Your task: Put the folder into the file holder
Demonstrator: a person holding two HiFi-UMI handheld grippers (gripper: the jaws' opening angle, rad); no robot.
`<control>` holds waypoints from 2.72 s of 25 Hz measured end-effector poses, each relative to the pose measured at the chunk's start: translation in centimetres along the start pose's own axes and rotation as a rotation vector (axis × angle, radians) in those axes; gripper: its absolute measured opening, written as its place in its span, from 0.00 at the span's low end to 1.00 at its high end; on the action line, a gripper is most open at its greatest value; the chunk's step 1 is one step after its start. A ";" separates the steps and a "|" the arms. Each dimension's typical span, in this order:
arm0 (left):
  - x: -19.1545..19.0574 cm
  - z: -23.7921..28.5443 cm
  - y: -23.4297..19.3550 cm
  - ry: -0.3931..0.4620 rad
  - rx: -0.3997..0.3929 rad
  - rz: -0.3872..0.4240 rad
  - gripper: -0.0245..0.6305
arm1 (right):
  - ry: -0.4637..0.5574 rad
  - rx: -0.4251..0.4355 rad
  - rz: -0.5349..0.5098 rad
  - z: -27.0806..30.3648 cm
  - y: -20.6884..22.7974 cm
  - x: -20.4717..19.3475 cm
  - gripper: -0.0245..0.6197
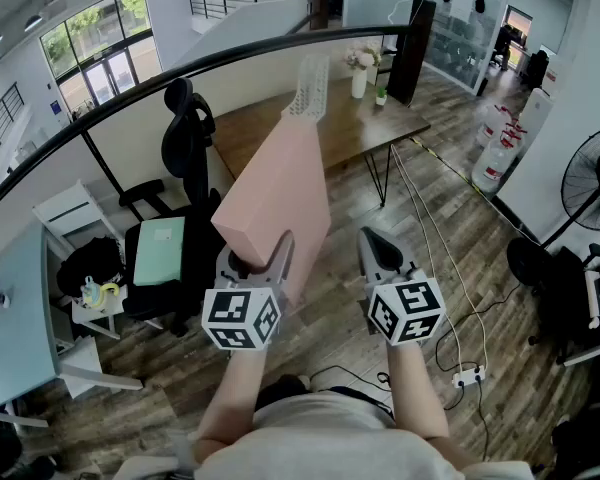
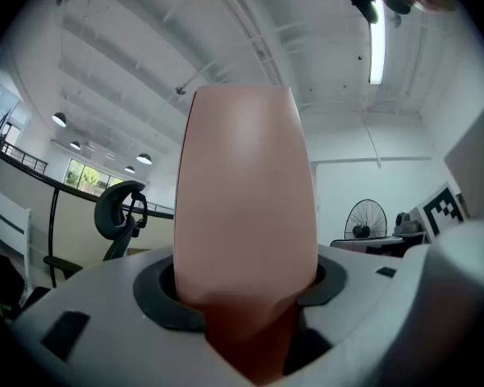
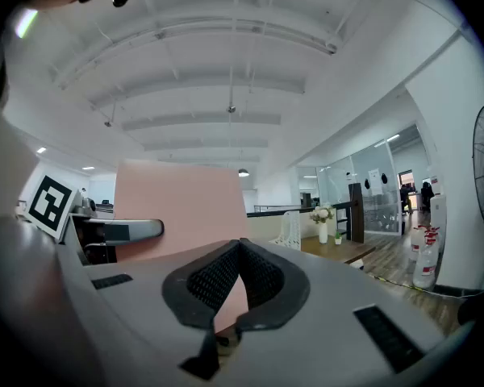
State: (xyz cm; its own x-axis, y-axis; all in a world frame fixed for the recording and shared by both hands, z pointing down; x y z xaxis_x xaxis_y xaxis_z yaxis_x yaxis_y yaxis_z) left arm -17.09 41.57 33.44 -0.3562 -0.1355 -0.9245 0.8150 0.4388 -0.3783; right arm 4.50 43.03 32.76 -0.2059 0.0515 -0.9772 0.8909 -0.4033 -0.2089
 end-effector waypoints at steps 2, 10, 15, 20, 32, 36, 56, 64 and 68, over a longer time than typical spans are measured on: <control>-0.2 0.1 -0.4 -0.006 0.008 0.002 0.48 | -0.008 0.013 -0.004 0.3 -0.5 -0.4 0.05; -0.9 0.8 -1.2 -0.007 0.007 -0.018 0.48 | -0.040 0.037 0.004 1.4 -1.6 -1.2 0.05; -0.8 1.5 -1.7 -0.020 -0.013 -0.003 0.48 | -0.014 0.047 0.015 2.3 -2.3 -1.3 0.05; -0.3 2.0 -2.7 -0.020 -0.045 -0.006 0.48 | -0.008 0.042 0.031 3.2 -3.2 -1.5 0.05; 0.2 3.2 -5.9 -0.039 -0.071 0.006 0.48 | -0.038 -0.004 0.088 5.5 -4.3 -2.7 0.05; 0.3 4.0 -7.0 -0.027 -0.070 -0.004 0.48 | -0.046 0.007 0.093 6.8 -4.3 -3.3 0.05; 2.6 20.8 -8.8 0.037 -0.001 0.041 0.48 | 0.020 0.090 0.100 21.4 8.6 -3.9 0.05; 3.6 28.1 -9.0 0.094 0.036 0.052 0.48 | 0.074 0.148 0.091 27.6 14.5 -3.3 0.05; 3.7 30.2 -8.8 0.118 0.039 0.055 0.48 | 0.081 0.157 0.106 29.0 16.3 -4.0 0.05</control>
State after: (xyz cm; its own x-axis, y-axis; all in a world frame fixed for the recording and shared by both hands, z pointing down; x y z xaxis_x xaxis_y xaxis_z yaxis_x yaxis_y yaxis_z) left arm -11.78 10.42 32.00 -0.3598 -0.0058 -0.9330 0.8512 0.4076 -0.3307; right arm 8.13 9.74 34.33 -0.0749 0.0718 -0.9946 0.8307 -0.5473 -0.1021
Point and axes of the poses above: the fingertips, and each gripper's own axes: z forward along the fingers, y to its right, x out of its top, the point moved 7 cm from there along -z, backward along the fingers, and after that the axes turned 13 degrees about -z, right-handed, at the moved point
